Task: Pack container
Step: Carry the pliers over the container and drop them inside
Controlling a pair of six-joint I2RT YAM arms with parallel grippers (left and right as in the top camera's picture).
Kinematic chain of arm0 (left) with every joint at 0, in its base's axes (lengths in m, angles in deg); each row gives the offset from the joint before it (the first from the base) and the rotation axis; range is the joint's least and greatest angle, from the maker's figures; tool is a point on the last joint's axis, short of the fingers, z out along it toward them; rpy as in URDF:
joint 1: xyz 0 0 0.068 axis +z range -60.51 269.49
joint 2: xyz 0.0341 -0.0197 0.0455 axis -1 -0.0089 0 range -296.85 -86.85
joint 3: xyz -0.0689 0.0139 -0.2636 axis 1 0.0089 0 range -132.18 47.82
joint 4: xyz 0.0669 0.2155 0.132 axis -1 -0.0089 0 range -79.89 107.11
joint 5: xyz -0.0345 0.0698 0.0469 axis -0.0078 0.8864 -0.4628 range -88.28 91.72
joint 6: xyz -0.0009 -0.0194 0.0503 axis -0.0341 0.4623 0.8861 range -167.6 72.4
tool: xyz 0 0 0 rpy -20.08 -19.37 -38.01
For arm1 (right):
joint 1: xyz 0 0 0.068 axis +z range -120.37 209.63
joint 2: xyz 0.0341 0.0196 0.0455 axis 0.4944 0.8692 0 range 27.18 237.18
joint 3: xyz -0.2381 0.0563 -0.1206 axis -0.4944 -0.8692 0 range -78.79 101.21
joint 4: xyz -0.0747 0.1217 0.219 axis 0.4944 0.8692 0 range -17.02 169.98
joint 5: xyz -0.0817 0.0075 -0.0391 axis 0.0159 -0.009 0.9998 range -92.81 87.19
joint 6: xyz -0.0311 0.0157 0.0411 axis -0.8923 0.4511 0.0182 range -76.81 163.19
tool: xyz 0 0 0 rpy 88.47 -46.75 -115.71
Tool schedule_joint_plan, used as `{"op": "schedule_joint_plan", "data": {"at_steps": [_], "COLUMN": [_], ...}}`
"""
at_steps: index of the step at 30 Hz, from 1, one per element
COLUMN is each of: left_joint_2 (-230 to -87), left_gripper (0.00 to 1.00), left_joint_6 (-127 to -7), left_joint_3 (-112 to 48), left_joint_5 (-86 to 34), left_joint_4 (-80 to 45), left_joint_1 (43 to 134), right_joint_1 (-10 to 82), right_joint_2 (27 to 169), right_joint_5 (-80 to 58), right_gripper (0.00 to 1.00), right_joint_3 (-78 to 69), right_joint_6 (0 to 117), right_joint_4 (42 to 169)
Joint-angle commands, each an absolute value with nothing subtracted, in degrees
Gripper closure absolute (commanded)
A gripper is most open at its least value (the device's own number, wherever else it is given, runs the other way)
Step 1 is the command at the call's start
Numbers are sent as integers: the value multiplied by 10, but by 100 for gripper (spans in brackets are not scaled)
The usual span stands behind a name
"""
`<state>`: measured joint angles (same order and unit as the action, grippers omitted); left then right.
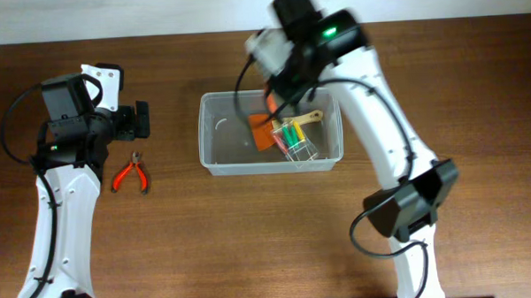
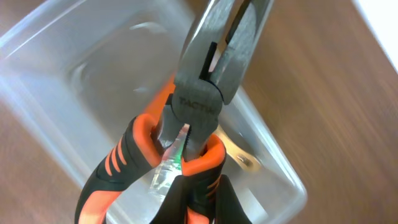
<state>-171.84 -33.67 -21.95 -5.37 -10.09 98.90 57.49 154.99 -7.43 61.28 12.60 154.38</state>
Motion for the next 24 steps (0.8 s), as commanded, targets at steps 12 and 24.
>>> {"op": "schedule_joint_plan", "data": {"at_steps": [12,24], "left_joint_2": [-1724,-1724], "left_gripper": [1,1], "left_joint_6": [-331,-331], "left_joint_3": [-231,-231], "left_joint_5": [-60,-60], "left_joint_4": [-100,-100], "left_joint_1": [991,991], "right_joint_1": [603,604], "right_joint_2": [1554,1575], "right_joint_5": [-136,-235], "right_gripper": [96,96], "right_joint_3": [442,436], "right_joint_6": [-313,-331], "right_joint_4": [1470,1399]}}
